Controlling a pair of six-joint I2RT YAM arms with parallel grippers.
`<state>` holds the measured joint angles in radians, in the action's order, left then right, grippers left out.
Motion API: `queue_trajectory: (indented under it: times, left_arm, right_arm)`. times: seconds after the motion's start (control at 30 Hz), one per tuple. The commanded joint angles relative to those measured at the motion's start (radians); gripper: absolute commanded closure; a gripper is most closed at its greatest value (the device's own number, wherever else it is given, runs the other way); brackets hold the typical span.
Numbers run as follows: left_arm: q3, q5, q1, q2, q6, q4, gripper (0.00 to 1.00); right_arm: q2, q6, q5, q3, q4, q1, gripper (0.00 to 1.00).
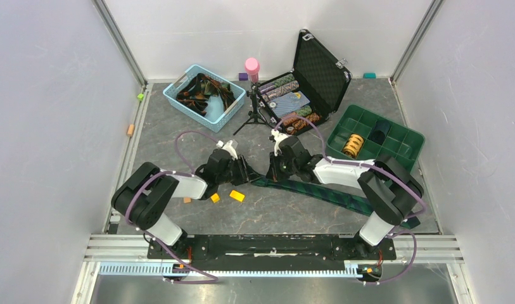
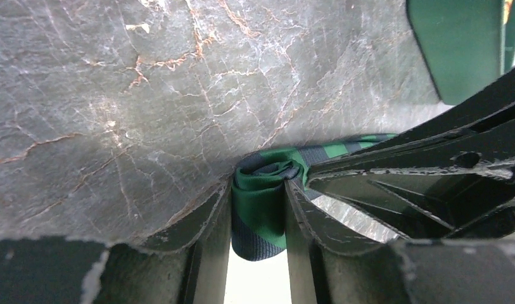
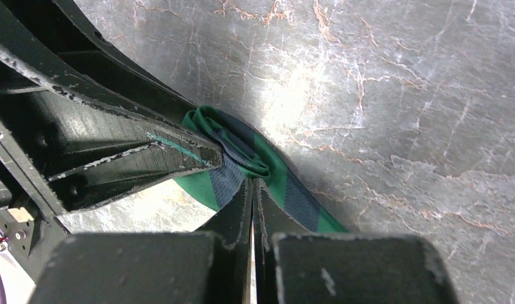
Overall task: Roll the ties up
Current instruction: Roll the tie at the center of the board.
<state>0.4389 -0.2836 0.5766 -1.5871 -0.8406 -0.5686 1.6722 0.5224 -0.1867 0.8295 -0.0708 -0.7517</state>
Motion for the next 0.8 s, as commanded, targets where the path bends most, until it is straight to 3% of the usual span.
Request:
queue_trajectory:
  times: [0.0, 0.33, 0.77]
  left_arm:
    - [0.056, 0.056, 0.017, 0.059, 0.123, 0.212, 0.60]
    - [0.145, 0.207, 0.083, 0.140, 0.258, 0.428, 0.60]
    - [0.290, 0.614, 0.232, 0.182, 0.441, 0.710, 0.60]
  right_arm:
    - [-0.082, -0.028, 0.016, -0.016, 0.006, 0.003, 1.00]
    - [-0.213, -0.064, 0.125, -0.047, 0.068, 0.011, 1.00]
    - [-0.402, -0.068, 0.244, -0.135, 0.144, 0.042, 1.00]
